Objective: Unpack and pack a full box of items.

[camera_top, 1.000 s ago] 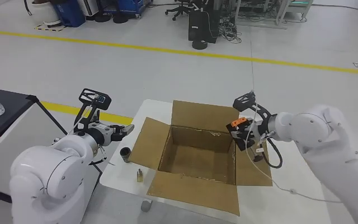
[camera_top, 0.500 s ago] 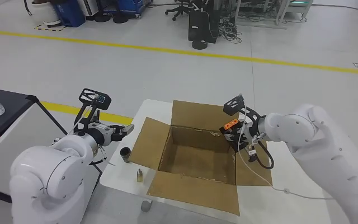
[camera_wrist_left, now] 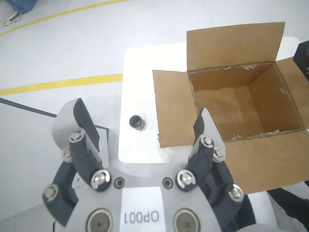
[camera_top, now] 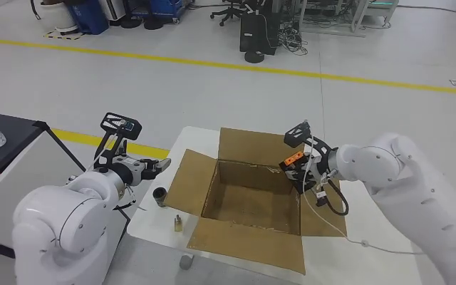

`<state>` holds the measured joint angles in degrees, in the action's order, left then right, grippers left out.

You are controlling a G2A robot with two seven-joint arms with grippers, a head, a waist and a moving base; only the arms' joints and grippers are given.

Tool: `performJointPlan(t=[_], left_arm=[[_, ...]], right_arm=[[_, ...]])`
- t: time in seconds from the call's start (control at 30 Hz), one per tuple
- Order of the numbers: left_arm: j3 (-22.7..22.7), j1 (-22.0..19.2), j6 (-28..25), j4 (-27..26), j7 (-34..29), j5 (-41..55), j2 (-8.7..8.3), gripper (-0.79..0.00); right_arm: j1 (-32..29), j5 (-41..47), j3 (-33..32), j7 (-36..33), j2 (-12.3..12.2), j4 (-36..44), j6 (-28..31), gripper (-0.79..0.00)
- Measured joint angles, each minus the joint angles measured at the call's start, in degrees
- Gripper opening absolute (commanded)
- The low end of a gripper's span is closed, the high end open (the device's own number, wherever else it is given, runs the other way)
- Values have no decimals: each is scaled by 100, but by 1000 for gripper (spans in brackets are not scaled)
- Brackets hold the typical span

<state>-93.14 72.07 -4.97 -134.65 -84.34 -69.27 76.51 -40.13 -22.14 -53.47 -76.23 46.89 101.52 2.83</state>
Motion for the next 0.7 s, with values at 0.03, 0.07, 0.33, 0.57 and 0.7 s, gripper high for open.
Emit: performJointPlan(t=[0.03,0.07,0.33,0.57,0.7], left_arm=[[0,0,0,0,0,0,0,0],[0,0,0,0,0,0,0,0],[0,0,0,0,0,0,0,0],[0,0,0,0,0,0,0,0],[0,0,0,0,0,0,0,0]], right_arm=[[0,-65,48,61,12,40,80,-785],[15,-65,80,105,25,52,147,-785],[420,-37,587,448,242,-325,900,-785],[876,78,1261,653,549,-982,1710,-785],[1111,-45,1666,746,747,-1316,2003,-785]])
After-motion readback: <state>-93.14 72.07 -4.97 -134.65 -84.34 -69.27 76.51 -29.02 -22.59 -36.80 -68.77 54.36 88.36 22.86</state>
